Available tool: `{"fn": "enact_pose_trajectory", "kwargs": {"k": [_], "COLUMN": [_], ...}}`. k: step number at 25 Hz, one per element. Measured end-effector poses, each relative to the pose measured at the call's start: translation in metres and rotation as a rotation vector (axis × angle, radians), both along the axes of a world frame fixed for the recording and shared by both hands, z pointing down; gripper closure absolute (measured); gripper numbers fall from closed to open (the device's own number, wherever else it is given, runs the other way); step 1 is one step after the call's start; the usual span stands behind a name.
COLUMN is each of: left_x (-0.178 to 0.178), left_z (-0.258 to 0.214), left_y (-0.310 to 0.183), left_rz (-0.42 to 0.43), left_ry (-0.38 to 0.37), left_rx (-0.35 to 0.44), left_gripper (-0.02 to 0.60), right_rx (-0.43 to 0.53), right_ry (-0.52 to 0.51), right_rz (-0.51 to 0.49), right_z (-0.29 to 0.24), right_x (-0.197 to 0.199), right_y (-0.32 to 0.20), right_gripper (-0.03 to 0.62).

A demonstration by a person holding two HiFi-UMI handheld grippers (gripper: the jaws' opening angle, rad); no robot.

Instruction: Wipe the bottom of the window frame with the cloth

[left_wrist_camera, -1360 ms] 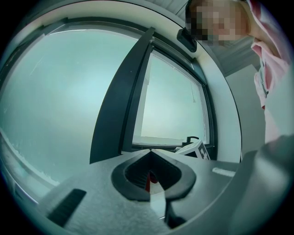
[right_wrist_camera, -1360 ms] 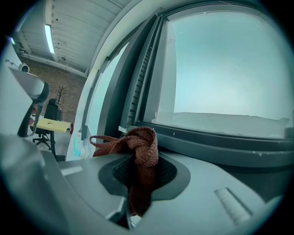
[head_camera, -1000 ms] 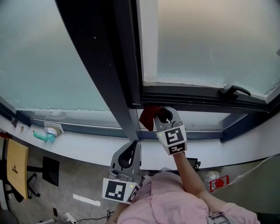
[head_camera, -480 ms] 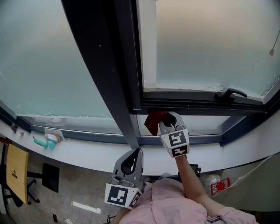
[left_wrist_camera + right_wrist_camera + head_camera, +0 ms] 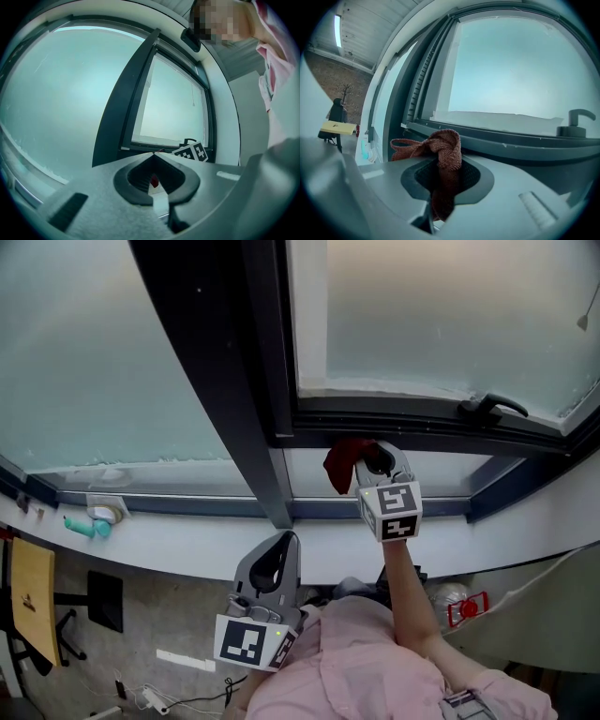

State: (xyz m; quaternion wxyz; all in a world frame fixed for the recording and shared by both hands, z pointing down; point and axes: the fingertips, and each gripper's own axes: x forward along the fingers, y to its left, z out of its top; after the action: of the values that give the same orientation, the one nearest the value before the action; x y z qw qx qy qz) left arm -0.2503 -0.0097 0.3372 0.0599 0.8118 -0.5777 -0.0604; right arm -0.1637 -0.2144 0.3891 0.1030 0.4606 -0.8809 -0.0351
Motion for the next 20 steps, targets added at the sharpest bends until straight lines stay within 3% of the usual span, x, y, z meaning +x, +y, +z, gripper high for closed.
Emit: {"fn": "enact_pose_trajectory", "kwargs": {"k": [6, 20], "left_x": [0.004, 0.019], "left_z": [-0.006, 0.006], "left_y": [0.002, 0.006], "left_rz": [-0.001, -0.001], "left_ry": [-0.005, -0.001], "left_rx": [0.033, -0.008], "left_gripper": [0.586, 0.586], "right_rx": [-0.001, -0.004], "right_ry": [0.003, -0.017], "right_rz": [-0.007, 0.006], "right_z": [-0.004, 0.003], "right_x": [0.005, 0.024], "right_y": [-0.007, -0.004], "right_gripper": [0.530, 0.530]}}
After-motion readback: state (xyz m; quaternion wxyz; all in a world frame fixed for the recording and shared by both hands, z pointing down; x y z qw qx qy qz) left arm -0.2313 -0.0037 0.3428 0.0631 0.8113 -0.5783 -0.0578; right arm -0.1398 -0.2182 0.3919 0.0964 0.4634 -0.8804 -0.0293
